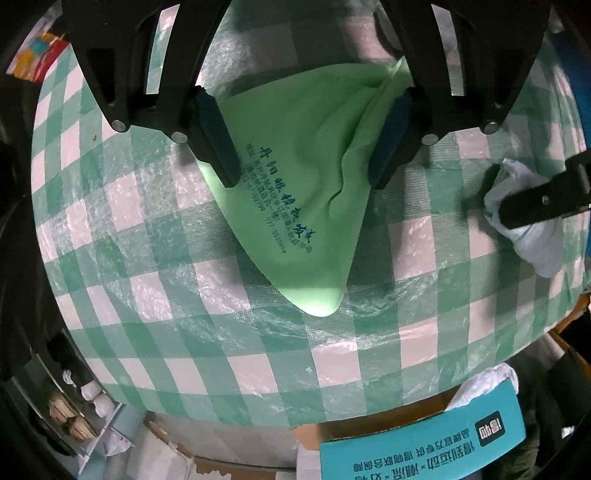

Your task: Organize soft objects

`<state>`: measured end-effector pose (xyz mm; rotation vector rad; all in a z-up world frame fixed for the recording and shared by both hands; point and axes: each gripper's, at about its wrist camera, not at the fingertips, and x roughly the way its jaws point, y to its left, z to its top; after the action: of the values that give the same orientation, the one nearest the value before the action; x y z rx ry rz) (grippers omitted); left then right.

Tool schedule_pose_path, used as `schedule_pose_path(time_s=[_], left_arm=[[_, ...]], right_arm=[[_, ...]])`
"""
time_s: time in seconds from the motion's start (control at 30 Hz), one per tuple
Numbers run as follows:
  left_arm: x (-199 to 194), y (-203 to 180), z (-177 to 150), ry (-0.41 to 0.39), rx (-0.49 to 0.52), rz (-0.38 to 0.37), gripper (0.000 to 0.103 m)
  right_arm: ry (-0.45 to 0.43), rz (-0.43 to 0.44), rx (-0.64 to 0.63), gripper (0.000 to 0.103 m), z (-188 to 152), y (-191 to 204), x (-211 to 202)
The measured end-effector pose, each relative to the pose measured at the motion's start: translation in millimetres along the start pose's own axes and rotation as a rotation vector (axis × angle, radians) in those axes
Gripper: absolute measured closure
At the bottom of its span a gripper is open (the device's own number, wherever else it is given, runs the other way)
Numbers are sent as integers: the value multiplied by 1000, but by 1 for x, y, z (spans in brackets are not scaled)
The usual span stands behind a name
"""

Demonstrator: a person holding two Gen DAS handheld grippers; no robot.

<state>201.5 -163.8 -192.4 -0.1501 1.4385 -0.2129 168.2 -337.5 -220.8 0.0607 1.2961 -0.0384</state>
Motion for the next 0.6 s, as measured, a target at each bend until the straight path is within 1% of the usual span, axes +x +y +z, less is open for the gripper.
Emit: schedule_pose_path(time_s=[0.03,0.07,0.1,0.13,0.17,0.23,0.27,0.33,0.37,0.5,0.6], left_arm=[[-2,0,-3,0,7,1,49],[-3,1,-4,0,11,1,49],[-4,1,-7,0,16,1,49],[-5,1,-9,1,19,1,49],[-6,2,-11,1,24,2,49],[-8,4,-15,4,29,3,48],[-9,5,-17,5,30,2,48],[-11,8,-20,4,33,-2,48],[-13,10,-22,2,31,-3,48],[-19,16,-26,-8,26,-3,48],[-24,18,-29,-15,30,2,48]], right_arm=[[-7,7,-1,44,-1,0,-2],[-18,12,-7,49,-1,2,-3],[-25,14,-11,62,-1,3,-5],[-31,21,-13,81,-1,4,-6],[-35,31,-16,89,0,5,-7],[-41,69,4,96,-2,-1,-9],[-45,105,22,99,-1,-4,-10],[-40,234,96,99,0,-14,-9],[-45,256,110,99,0,-16,-10],[-95,289,98,99,2,-16,-23],[-131,274,62,99,3,-12,-36]])
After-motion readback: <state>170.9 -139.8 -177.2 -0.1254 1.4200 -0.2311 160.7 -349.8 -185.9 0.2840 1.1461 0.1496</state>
